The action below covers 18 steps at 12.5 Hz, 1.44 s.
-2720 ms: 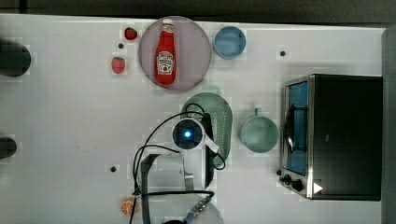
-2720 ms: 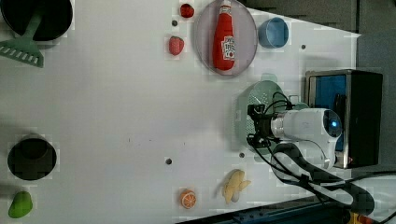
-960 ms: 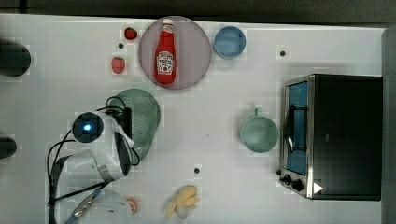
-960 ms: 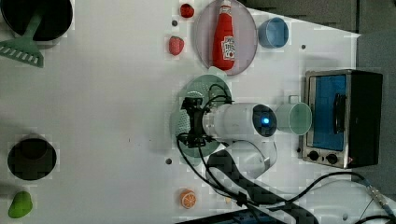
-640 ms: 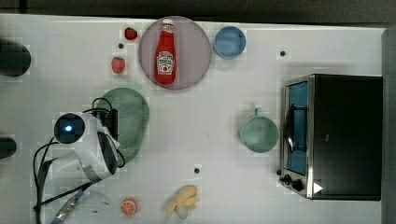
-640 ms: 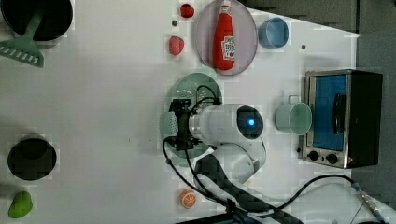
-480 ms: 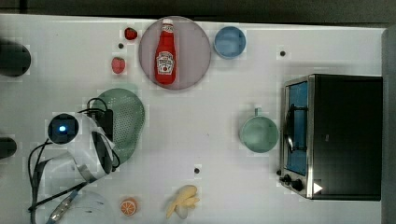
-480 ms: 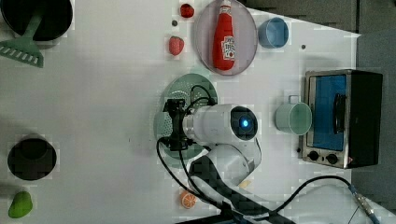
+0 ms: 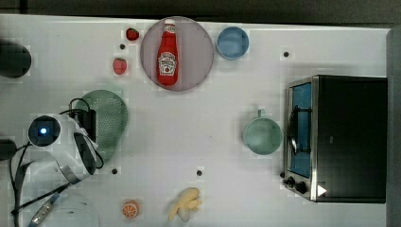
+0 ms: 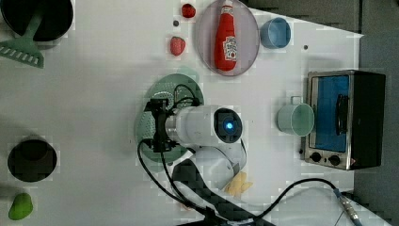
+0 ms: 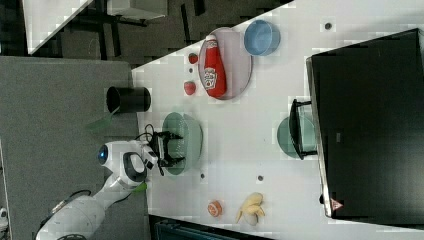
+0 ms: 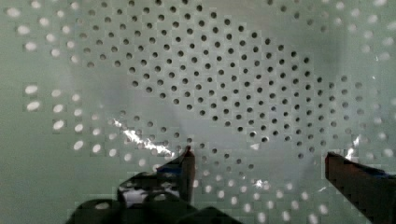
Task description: Drag strainer right to left.
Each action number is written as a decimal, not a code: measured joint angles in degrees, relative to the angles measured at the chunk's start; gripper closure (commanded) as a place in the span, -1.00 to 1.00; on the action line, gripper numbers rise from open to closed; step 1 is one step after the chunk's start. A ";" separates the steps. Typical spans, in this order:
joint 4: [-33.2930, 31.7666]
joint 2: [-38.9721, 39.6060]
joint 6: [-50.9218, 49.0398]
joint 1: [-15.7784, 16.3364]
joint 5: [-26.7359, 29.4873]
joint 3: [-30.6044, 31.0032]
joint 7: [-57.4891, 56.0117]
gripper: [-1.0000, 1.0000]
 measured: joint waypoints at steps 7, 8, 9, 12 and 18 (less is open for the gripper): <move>2.91 1.04 -1.90 1.59 0.89 -0.69 0.67 -1.00; 3.47 0.90 -1.57 1.76 0.49 -0.63 0.67 -1.00; 3.30 0.22 -1.29 2.15 -0.63 -1.00 0.28 -1.00; 2.97 -4.84 -9.37 4.98 -2.04 -5.20 -7.55 -1.00; 1.96 -29.00 -34.72 4.92 -3.49 -18.99 -32.09 -1.00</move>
